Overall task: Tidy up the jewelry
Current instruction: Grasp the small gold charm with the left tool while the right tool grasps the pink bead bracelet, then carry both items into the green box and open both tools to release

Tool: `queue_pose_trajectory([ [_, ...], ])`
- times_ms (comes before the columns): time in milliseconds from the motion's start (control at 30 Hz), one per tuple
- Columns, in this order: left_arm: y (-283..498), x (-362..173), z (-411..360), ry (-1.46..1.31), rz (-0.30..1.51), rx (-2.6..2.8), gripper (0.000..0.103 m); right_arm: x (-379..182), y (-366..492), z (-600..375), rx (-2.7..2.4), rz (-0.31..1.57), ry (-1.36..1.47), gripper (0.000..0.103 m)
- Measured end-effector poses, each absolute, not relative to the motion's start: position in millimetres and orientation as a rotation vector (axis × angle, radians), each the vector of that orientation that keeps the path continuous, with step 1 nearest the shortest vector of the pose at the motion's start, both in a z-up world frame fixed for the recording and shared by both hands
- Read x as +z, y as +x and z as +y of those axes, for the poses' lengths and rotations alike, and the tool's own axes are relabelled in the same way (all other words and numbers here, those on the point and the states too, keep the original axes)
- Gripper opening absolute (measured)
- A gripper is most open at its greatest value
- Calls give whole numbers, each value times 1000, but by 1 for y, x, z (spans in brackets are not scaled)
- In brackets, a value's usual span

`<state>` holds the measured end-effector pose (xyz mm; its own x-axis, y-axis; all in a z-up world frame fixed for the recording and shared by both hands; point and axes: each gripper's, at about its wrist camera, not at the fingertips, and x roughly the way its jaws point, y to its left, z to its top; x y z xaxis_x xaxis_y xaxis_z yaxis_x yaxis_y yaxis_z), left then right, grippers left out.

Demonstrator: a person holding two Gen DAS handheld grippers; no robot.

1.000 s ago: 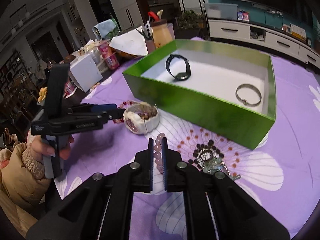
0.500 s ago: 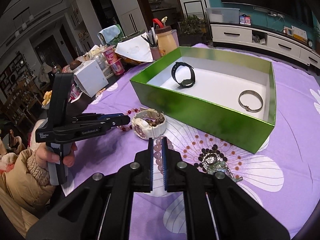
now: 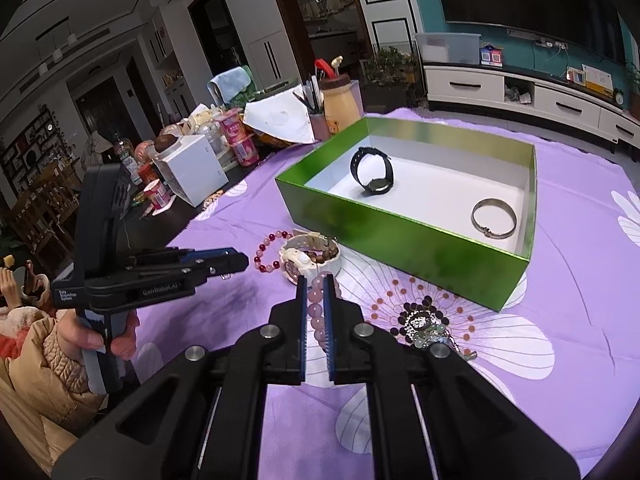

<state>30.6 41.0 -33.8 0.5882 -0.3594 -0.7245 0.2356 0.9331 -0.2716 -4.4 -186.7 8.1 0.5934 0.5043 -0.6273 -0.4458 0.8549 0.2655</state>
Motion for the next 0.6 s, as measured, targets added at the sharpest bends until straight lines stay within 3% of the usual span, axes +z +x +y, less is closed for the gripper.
queue_pose_trajectory([
  [600, 46, 31, -1, -109, 747, -374, 21, 57, 4, -218, 465, 630, 53, 7],
])
